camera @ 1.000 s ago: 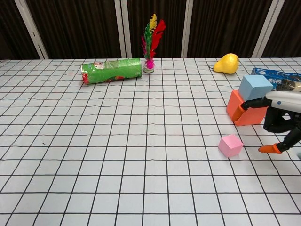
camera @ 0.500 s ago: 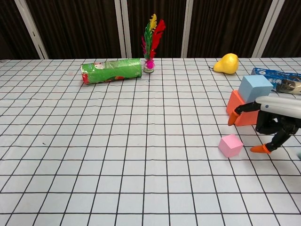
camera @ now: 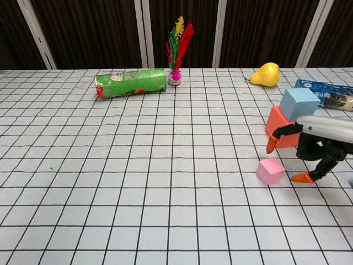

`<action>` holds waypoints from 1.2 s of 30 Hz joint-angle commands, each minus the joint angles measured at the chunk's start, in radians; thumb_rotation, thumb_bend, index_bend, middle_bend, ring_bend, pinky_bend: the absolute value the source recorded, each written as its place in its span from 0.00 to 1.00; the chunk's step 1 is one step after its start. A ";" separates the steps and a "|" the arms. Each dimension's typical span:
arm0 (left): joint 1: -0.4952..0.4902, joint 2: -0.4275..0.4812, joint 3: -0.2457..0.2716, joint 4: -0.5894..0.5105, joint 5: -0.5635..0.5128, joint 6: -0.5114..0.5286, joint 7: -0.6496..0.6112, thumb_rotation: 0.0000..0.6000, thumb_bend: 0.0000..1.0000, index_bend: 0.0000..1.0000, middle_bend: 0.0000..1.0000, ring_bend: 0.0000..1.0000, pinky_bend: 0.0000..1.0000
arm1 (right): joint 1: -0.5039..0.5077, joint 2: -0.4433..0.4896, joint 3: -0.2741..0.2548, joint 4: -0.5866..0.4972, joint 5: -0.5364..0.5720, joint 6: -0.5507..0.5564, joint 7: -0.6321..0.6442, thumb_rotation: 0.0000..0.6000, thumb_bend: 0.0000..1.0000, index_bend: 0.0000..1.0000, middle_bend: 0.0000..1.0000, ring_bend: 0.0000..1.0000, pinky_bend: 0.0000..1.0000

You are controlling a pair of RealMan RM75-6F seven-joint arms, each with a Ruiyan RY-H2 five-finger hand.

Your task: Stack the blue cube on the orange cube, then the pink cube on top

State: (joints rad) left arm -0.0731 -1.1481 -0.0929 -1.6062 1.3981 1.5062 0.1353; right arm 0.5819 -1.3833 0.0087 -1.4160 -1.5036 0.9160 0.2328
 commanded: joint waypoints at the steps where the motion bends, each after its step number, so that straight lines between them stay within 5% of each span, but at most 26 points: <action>1: 0.000 0.000 -0.001 0.000 -0.001 0.001 0.000 1.00 0.56 0.18 0.06 0.00 0.00 | 0.001 -0.004 -0.001 0.001 -0.002 0.000 0.002 1.00 0.31 0.36 1.00 1.00 0.83; 36: -0.004 -0.007 -0.005 -0.003 -0.020 -0.006 0.027 1.00 0.56 0.17 0.06 0.00 0.00 | 0.026 -0.082 -0.009 0.108 -0.012 -0.015 0.071 1.00 0.34 0.51 1.00 1.00 0.83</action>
State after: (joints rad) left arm -0.0771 -1.1549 -0.0978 -1.6098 1.3778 1.5002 0.1620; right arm 0.6078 -1.4649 -0.0001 -1.3079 -1.5150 0.9008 0.3031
